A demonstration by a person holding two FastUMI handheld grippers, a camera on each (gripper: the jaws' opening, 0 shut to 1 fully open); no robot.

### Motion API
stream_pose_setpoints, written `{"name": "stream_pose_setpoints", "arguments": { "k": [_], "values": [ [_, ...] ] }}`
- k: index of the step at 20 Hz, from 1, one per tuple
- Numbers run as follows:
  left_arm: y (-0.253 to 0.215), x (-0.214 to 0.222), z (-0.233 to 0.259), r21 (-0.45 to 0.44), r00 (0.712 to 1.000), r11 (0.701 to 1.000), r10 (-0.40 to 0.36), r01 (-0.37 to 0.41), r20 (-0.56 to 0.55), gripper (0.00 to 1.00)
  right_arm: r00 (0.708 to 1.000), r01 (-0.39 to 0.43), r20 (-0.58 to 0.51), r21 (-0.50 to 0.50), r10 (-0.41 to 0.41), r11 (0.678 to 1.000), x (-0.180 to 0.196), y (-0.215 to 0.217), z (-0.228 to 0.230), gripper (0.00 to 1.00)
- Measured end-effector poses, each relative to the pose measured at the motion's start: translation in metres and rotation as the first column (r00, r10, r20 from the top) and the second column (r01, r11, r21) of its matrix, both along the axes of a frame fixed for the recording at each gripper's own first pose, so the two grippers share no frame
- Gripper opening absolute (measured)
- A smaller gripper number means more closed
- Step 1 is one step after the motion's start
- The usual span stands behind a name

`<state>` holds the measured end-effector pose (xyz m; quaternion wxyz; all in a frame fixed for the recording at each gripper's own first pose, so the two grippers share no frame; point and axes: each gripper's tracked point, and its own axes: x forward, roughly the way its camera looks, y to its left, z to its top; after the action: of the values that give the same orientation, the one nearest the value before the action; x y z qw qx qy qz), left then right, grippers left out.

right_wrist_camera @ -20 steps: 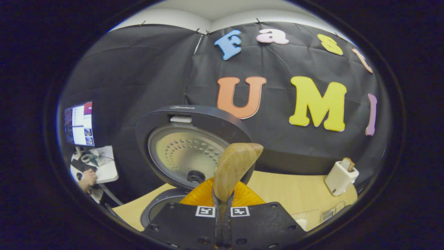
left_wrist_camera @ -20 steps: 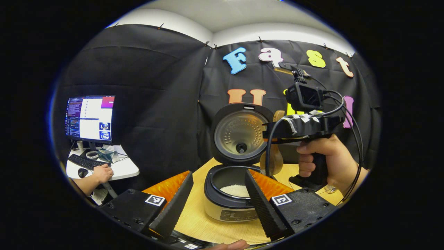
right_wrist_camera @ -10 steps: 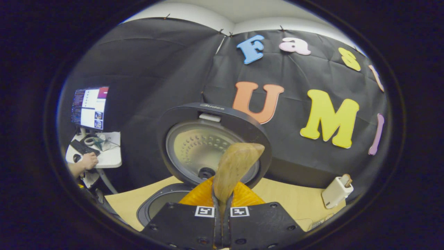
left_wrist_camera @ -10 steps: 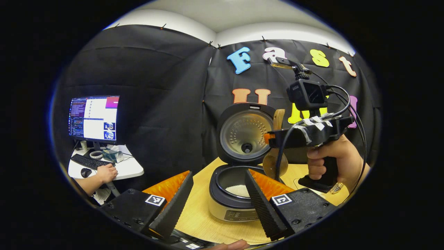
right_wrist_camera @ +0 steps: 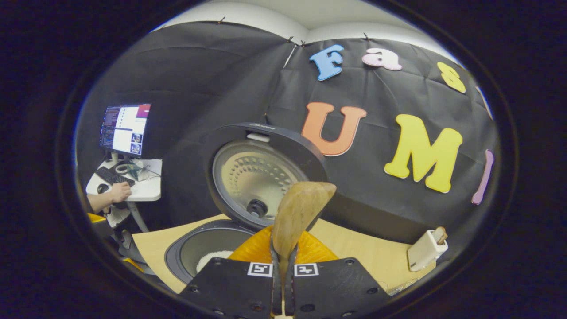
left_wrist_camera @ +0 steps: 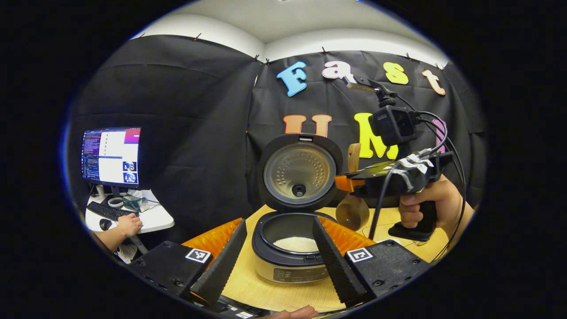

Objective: Close the left gripper, press the button to open the rice cooker; take a wooden spoon from the chopstick holder with the right hand, scoop a spoonful of rice and pour it into the rice cooker, then put the wooden spoon back into the chopstick holder.

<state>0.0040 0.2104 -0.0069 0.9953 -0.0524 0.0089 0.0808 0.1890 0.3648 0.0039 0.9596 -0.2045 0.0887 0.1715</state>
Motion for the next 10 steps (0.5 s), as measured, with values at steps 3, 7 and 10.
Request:
{"name": "stream_pose_setpoints", "arguments": {
  "k": [3, 7, 10],
  "values": [
    [-0.012, 0.001, 0.002, 0.021, 1.0, 1.0, -0.012, 0.012, 0.0, 0.95, 0.998, 0.051, 0.018, 0.024, -0.052, 0.998, 0.003, -0.041, 0.012, 0.03],
    [-0.03, -0.002, 0.006, 0.051, 0.999, 0.997, -0.051, 0.051, 0.005, 0.95, 0.99, 0.14, 0.019, 0.048, -0.141, 0.989, 0.013, -0.107, 0.019, 0.03],
    [-0.032, -0.004, 0.009, 0.06, 0.998, 0.997, -0.054, 0.053, 0.015, 0.95, 0.975, 0.217, 0.022, 0.066, -0.219, 0.974, 0.019, -0.161, 0.024, 0.03]
  ]
}}
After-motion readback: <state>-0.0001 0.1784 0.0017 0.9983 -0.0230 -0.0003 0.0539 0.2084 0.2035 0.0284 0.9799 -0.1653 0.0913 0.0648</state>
